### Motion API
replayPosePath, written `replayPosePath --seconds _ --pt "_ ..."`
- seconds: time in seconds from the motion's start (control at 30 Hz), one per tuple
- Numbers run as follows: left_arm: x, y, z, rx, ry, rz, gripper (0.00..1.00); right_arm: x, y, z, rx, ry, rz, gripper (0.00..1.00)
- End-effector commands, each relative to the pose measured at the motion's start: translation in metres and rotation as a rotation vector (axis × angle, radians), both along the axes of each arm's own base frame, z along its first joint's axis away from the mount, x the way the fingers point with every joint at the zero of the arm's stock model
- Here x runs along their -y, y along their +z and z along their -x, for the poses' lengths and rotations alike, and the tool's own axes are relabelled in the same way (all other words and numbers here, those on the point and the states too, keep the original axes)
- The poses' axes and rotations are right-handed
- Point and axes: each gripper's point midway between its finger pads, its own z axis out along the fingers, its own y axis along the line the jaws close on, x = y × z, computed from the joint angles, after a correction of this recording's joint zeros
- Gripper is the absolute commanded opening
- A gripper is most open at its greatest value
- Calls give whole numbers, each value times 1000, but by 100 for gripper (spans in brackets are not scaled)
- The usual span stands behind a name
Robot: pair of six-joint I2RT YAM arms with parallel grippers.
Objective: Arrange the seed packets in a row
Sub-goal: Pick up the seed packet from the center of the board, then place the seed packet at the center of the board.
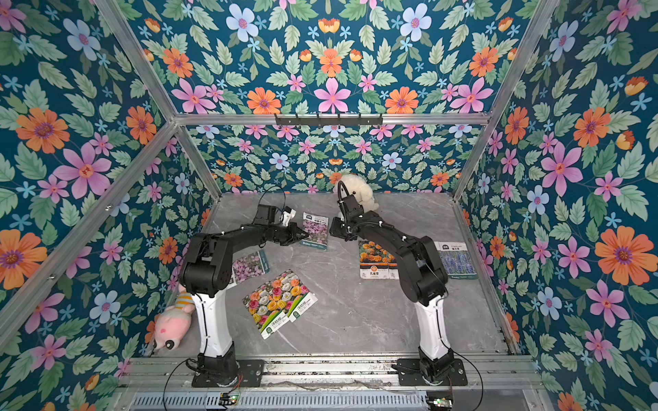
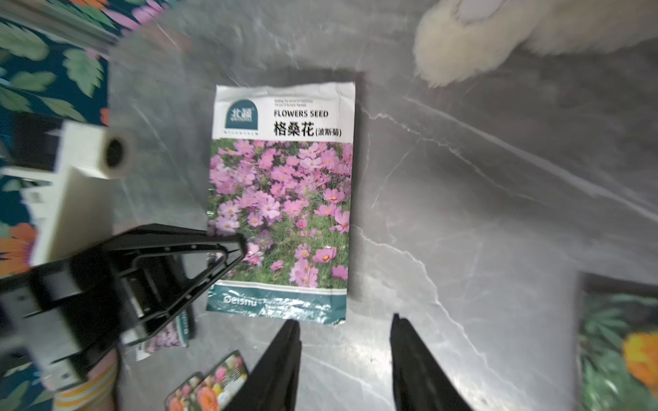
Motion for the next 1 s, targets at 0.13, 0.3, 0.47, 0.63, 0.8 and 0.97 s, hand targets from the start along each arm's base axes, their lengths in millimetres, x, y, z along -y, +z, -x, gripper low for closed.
replayPosePath --seconds 0.13,0.3,0.47,0.63,0.8,0.97 --pt "1 37 32 72 66 13 0 73 46 58 74 -165 -68 73" --pt "22 45 69 80 64 -3 0 131 58 104 117 -266 -24 84" --pt "59 42 101 87 63 -22 0 175 66 136 159 -346 -12 90" --pt "92 49 118 86 62 50 0 190 74 149 185 -364 -6 93" --pt "110 48 120 114 58 29 0 186 76 150 191 -346 -26 94" --pt "114 39 117 102 58 10 0 181 72 147 180 -337 -44 94"
